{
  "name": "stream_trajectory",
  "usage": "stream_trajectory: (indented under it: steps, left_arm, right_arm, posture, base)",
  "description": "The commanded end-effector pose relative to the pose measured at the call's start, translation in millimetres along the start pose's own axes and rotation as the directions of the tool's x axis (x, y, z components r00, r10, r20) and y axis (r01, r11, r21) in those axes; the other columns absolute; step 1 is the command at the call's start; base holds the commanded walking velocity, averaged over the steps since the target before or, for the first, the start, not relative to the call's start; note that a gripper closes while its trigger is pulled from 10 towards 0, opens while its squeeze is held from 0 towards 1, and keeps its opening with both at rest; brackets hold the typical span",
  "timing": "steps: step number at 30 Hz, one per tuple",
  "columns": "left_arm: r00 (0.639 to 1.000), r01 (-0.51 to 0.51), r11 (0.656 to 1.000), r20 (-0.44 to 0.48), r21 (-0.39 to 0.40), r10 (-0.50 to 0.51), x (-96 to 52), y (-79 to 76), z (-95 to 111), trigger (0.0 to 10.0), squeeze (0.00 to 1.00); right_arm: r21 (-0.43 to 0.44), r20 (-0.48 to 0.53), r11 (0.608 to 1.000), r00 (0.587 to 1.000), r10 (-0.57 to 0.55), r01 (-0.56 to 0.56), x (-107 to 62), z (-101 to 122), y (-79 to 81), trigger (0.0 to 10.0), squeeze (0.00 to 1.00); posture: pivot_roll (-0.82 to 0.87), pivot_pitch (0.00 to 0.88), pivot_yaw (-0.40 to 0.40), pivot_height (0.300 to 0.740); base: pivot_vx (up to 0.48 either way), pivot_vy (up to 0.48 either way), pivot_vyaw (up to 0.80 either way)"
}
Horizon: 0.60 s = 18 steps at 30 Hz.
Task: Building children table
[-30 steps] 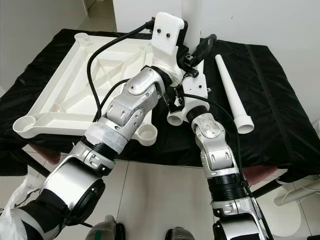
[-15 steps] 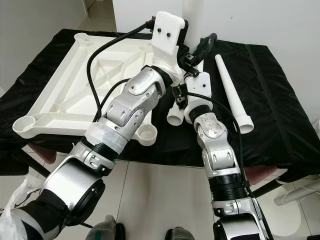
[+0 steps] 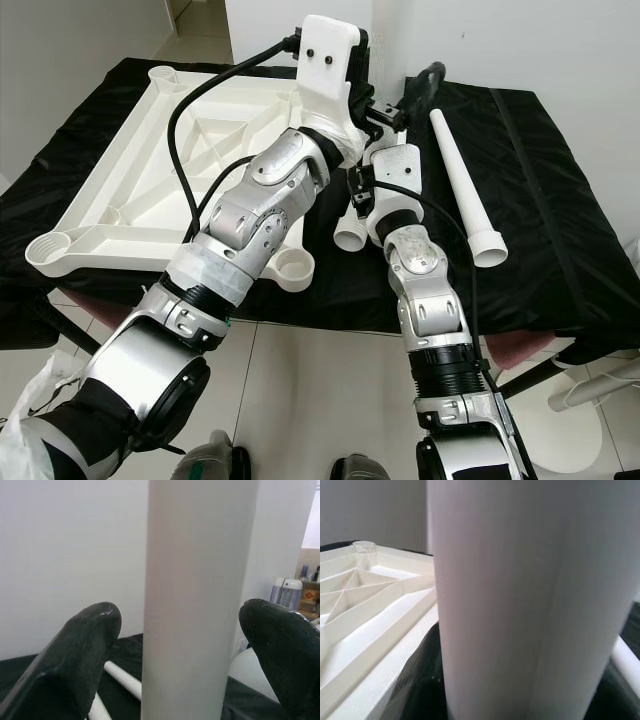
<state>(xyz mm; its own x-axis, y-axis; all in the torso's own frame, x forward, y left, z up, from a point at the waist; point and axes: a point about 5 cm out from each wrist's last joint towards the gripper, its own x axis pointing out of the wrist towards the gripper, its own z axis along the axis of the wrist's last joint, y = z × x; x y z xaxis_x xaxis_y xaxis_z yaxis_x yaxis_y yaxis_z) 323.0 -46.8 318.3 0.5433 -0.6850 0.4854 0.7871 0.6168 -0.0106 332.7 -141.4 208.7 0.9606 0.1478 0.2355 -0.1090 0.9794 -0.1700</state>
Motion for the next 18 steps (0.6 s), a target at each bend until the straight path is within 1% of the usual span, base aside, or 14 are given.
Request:
stream_trajectory:
  steps: [1,3,5,8,9,11,12,14,15,16,18]
  left_arm:
    - [0.983,0.183,0.982,0.026,-0.038,-0.182,-0.6,-16.2,2.2,10.0,0.00]
    - [0.983,0.184,0.982,0.031,-0.041,-0.183,-0.8,-16.0,3.5,10.0,0.00]
    - [0.983,0.183,0.981,0.042,-0.058,-0.181,-2.6,-13.6,5.9,10.0,0.00]
    - [0.983,0.180,0.981,0.046,-0.066,-0.177,-3.7,-11.6,6.9,10.0,0.00]
    - [0.984,0.173,0.982,0.050,-0.071,-0.170,-5.2,-8.8,7.7,10.0,0.00]
    - [0.984,0.173,0.982,0.050,-0.071,-0.170,-5.2,-8.8,7.7,10.0,0.00]
    - [0.986,0.162,0.984,0.048,-0.071,-0.159,-6.6,-5.4,7.8,10.0,0.00]
    - [0.992,0.126,0.991,0.039,-0.052,-0.124,-11.0,6.0,6.2,10.0,0.00]
    - [0.992,0.126,0.991,0.039,-0.052,-0.124,-11.0,6.0,6.2,10.0,0.00]
    - [0.994,0.106,0.994,0.034,-0.039,-0.105,-14.2,12.9,5.2,10.0,0.00]
    - [0.994,0.104,0.994,0.034,-0.037,-0.103,-15.2,14.2,5.1,10.0,0.00]
  right_arm:
    - [0.020,0.019,0.998,0.998,-0.052,0.051,3.2,4.6,-6.7,10.0,0.00]
    - [0.025,0.019,0.998,0.998,-0.065,0.064,3.6,4.5,-8.1,10.0,0.00]
    - [0.042,0.016,0.991,0.992,-0.125,0.124,4.3,4.3,-15.7,10.0,0.00]
    - [0.053,0.011,0.986,0.987,-0.157,0.157,4.6,3.8,-20.0,10.0,0.00]
    - [0.066,0.006,0.978,0.980,-0.199,0.198,4.4,2.9,-25.5,10.0,0.00]
    - [0.066,0.006,0.978,0.980,-0.199,0.198,4.4,2.9,-25.5,10.0,0.00]
    - [0.080,-0.002,0.970,0.973,-0.232,0.231,4.2,1.7,-30.1,10.0,0.00]
    - [0.096,-0.012,0.954,0.958,-0.286,0.286,1.6,-0.5,-39.6,10.0,0.00]
    - [0.096,-0.012,0.954,0.958,-0.286,0.286,1.6,-0.5,-39.6,10.0,0.00]
    - [0.101,-0.015,0.948,0.953,-0.303,0.303,-0.5,-1.6,-43.3,10.0,0.00]
    - [0.102,-0.016,0.947,0.952,-0.305,0.305,-1.1,-1.9,-43.7,10.0,0.00]
  posture:
    - [0.01,0.000,0.005,0.740]
    - [0.01,0.000,0.005,0.740]
    - [0.01,0.000,0.009,0.740]
    - [0.01,0.000,0.010,0.740]
    - [0.01,0.000,0.009,0.740]
    - [0.01,0.000,0.009,0.740]
    - [0.01,0.000,0.009,0.740]
    - [0.01,0.000,0.006,0.740]
    - [0.01,0.000,0.006,0.740]
    - [0.01,0.000,0.004,0.740]
    - [0.01,0.000,0.004,0.740]
  base:
    - [0.000,0.000,0.00]
    - [0.000,0.000,0.00]
    - [0.000,0.000,0.00]
    - [0.000,0.000,0.00]
    - [0.000,0.000,0.00]
    - [0.000,0.000,0.00]
    - [0.000,0.000,0.00]
    - [0.000,0.000,0.00]
    - [0.000,0.000,0.00]
    - [0.000,0.000,0.00]
    - [0.000,0.000,0.00]
